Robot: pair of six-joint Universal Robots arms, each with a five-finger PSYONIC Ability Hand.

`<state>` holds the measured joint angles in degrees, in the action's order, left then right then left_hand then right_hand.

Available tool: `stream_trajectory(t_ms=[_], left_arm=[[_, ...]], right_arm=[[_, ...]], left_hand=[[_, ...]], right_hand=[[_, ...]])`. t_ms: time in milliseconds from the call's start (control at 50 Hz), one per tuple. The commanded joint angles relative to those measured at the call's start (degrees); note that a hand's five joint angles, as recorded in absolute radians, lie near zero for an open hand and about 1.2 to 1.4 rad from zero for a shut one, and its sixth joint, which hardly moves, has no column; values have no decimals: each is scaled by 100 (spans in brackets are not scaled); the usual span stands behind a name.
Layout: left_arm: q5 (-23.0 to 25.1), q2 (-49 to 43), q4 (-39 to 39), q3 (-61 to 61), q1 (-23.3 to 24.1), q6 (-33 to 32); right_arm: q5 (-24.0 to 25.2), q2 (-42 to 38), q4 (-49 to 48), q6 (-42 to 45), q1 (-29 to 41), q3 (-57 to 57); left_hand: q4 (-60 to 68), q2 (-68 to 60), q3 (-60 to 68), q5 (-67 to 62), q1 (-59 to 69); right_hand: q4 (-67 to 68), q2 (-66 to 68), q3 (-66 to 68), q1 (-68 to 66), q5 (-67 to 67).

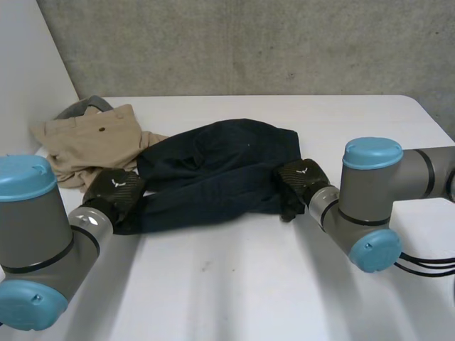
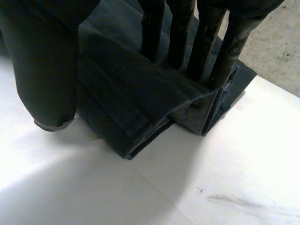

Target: Fold the laundry.

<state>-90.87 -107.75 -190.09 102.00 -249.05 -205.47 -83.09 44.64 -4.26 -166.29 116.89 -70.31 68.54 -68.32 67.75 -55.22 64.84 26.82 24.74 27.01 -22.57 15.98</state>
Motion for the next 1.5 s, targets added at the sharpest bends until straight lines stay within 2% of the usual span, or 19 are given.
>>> stream_trajectory(t_ms=[20, 100, 120, 280, 360, 460, 580, 660, 800, 900, 940, 980, 1080, 1140, 1200, 1280, 1340, 1440, 1500], left_arm=[[8, -1, 24, -153, -3, 24], [8, 104, 200, -399, 32, 59], [8, 175, 252, -478, 40, 94], [8, 1211, 674, -1401, 93, 858], [8, 1782, 798, -1797, 58, 991], [8, 2380, 798, -2131, -3, 1000], [16, 2303, 798, -2219, 67, 1000], [16, 1750, 763, -2237, 154, 1000], [-10, 239, 333, -2658, 392, 947], [-10, -702, -220, -3168, 366, 851], [-19, -967, -712, -3475, 331, 772], [-10, -1029, -1107, -3642, 322, 701], [-28, -977, -2853, -4108, 295, 613], [-36, -845, -3489, -4223, 313, 622], [-54, -616, -3991, -4302, 295, 683], [-63, -405, -4027, -4259, 287, 850], [-45, -308, -3948, -3925, 287, 921], [-1, -229, -3764, -3179, 278, 921], [8, -255, -3387, -2607, 313, 912]], right_arm=[[-269, -369, 13, 97, 27, 439], [-629, -97, 118, 360, -8, 572], [-682, 278, 275, 509, -34, 545], [-473, 2318, 1399, 1571, -60, 685], [-323, 2881, 1927, 2029, -96, 1211], [-278, 3226, 2630, 2189, -280, 2003], [-77, 3007, 3361, 2180, -456, 2575], [29, 2349, 3440, 2154, -465, 2567], [-23, 1452, 3151, 2110, -447, 2619], [-164, 995, 2012, 1847, -395, 2663], [-208, 915, 1553, 1724, -395, 2716], [-295, 801, 765, 1583, -386, 2847], [-472, 730, -1048, 1477, -377, 3190], [-621, 774, -2118, 1459, -377, 3357], [-665, 809, -2597, 1468, -377, 3401], [-665, 879, -2510, 1459, -368, 3428], [-648, 897, -2072, 1459, -377, 3367], [-630, 818, -799, 1468, -377, 3139], [-569, 643, -236, 1494, -386, 2814]], left_hand=[[1146, -1168, 1225, -1478, 1516], [1146, -1168, 1225, -1478, 1516], [1146, -1168, 1225, -1478, 1516], [1146, -1168, 1225, -1478, 1516], [1146, -1168, 1225, -1478, 1516], [1146, -1168, 1225, -1478, 1516], [1146, -1168, 1225, -1478, 1516], [1146, -1168, 1225, -1478, 1516], [1146, -1168, 1225, -1478, 1516], [1146, -1168, 1225, -1478, 1516], [1146, -1168, 1225, -1478, 1516], [1146, -1168, 1225, -1478, 1516], [1146, -1168, 1225, -1478, 1516], [1146, -1168, 1225, -1478, 1516], [1146, -1168, 1225, -1478, 1516], [1146, -1168, 1225, -1478, 1516], [1146, -1168, 1225, -1478, 1516], [1146, -1168, 1225, -1478, 1516], [1146, -1168, 1225, -1478, 1516]], right_hand=[[5279, 5487, 5260, -5704, 5363], [5318, 5526, 5299, -5743, 5402], [5318, 5526, 5299, -5743, 5402], [5318, 5526, 5299, -5743, 5402], [5318, 5526, 5299, -5743, 5402], [5318, 5526, 5299, -5743, 5402], [5318, 5526, 5299, -5743, 5402], [5318, 5526, 5299, -5743, 5402], [5318, 5526, 5299, -5743, 5402], [5318, 5526, 5299, -5743, 5402], [5318, 5526, 5299, -5743, 5402], [5318, 5526, 5299, -5743, 5402], [5318, 5526, 5299, -5743, 5402], [5318, 5526, 5299, -5743, 5402], [5318, 5526, 5299, -5743, 5402], [5318, 5526, 5299, -5743, 5402], [5318, 5526, 5299, -5743, 5402], [5318, 5526, 5299, -5743, 5402], [5318, 5526, 5299, -5743, 5402]])
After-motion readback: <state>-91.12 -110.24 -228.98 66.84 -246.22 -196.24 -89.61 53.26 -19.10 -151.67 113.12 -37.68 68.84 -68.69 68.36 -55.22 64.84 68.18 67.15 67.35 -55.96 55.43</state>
